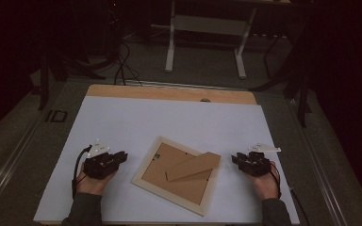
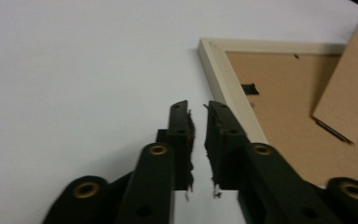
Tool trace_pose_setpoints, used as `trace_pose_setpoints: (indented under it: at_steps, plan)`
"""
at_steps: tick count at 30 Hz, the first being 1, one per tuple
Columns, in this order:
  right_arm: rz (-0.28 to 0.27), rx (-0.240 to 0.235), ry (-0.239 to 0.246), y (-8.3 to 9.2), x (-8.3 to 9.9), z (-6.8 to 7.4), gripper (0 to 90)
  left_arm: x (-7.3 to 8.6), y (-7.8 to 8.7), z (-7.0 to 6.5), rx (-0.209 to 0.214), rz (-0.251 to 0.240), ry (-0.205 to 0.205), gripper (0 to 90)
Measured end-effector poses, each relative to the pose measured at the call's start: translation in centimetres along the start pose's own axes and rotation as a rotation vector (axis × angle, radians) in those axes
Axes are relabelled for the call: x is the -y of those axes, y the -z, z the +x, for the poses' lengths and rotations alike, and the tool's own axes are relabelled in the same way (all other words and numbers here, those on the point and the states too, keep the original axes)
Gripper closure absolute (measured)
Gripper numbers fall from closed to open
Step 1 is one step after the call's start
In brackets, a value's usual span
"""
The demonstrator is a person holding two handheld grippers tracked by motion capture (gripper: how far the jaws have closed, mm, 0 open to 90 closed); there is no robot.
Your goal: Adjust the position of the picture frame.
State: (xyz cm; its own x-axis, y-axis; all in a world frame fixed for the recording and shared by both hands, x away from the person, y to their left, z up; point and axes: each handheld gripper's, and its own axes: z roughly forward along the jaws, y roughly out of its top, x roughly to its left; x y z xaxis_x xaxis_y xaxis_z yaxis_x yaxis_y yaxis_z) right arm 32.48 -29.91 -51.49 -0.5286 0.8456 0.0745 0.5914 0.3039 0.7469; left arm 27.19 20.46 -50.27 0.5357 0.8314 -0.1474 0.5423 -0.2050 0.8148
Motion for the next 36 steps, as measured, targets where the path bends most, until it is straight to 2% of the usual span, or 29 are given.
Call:
trace_pose_setpoints:
  at_steps: [3, 4, 9, 10, 14, 15, 17, 27, 36]
  plan:
    - [0.003, -0.004, 0.005, -0.1, 0.0, 0.1, 69.3, 0.0, 0.0, -0.1, 0.006, 0.003, -0.007, 87.4]
    - [0.012, -0.018, 0.005, -0.3, 0.0, 0.3, 73.8, 0.1, -0.2, -0.2, 0.027, 0.015, -0.025, 90.0]
    - [0.016, -0.037, 0.014, -0.4, 0.1, 0.5, 81.0, 0.2, -0.4, -0.6, 0.058, 0.022, -0.047, 90.0]
    - [0.018, -0.046, 0.018, -0.5, 0.1, 0.6, 84.9, 0.2, -0.4, -0.7, 0.066, 0.024, -0.054, 90.0]
    - [0.02, -0.046, 0.032, -0.6, 0.2, 0.8, 89.2, 0.4, -0.7, -1.3, 0.084, 0.045, -0.075, 90.0]
    - [0.02, -0.046, 0.032, -0.6, 0.2, 0.8, 89.2, 0.4, -0.7, -1.3, 0.084, 0.045, -0.075, 90.0]
    - [0.007, -0.047, 0.049, -0.5, 0.1, 1.1, 89.6, 0.6, -1.0, -1.7, 0.11, 0.065, -0.094, 90.0]
    - [0.016, -0.054, 0.062, -0.7, 0.2, 1.3, 89.6, 1.2, -0.8, -2.3, 0.161, 0.087, -0.127, 90.0]
    - [0.02, -0.054, 0.059, -0.9, 0.2, 1.3, 89.7, 2.0, -0.4, -2.5, 0.181, 0.084, -0.14, 90.0]
